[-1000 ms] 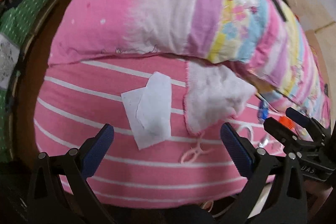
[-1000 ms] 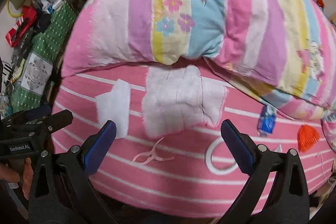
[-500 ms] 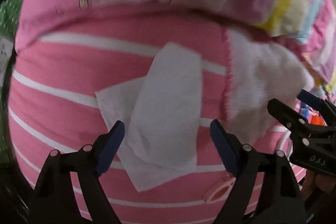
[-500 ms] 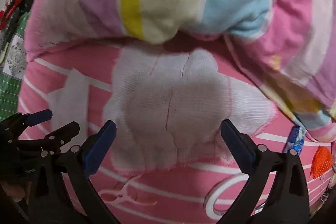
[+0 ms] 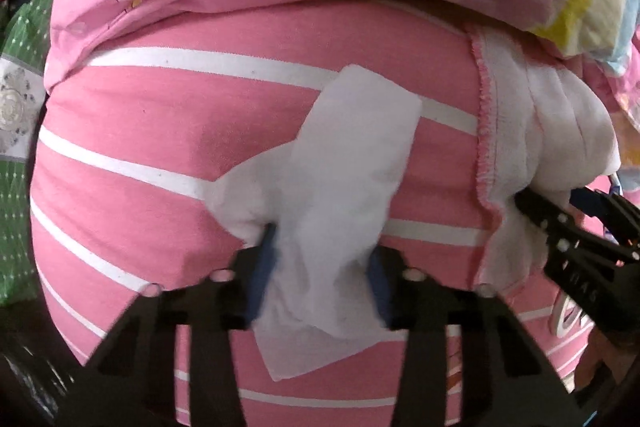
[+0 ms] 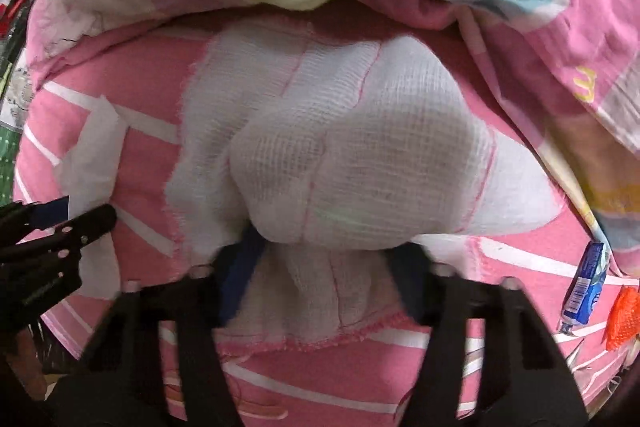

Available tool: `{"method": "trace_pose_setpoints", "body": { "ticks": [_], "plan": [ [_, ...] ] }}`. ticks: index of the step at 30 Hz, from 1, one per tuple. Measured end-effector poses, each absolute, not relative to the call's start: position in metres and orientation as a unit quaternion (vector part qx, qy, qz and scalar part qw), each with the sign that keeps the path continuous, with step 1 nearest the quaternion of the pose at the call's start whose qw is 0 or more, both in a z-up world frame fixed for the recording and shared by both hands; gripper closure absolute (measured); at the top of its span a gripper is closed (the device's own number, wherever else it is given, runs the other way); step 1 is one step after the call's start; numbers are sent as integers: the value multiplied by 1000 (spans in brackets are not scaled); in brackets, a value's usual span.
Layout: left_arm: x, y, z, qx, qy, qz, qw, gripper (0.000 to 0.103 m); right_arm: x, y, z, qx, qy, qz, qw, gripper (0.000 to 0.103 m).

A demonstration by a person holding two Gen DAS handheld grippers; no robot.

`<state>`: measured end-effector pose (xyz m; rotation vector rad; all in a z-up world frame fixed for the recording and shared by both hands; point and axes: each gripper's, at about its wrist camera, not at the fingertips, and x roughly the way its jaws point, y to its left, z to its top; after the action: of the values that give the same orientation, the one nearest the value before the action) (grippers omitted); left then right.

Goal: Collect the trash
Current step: 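Grasp the white tissue with the left tool while the right tool grasps the white gauze, then carry the tissue and gauze in both tools over to the green trash bin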

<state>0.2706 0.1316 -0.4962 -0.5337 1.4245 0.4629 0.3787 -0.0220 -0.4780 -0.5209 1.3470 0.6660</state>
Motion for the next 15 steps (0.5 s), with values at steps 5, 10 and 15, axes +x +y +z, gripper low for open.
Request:
{"method": "trace_pose_setpoints", "body": {
  "ticks": [5, 10, 15],
  "plan": [
    [276, 133, -494, -233, 651, 182, 699, 100, 372, -21, -472, -229, 607, 304, 698, 95],
    [287, 126, -483, -212, 645, 158, 717, 101, 368, -24, -458, -224, 595, 310, 707, 97],
    [285, 123, -463, -226, 632, 156, 725, 101, 373, -28, -435, -205, 586, 314, 718, 97]
  ]
}}
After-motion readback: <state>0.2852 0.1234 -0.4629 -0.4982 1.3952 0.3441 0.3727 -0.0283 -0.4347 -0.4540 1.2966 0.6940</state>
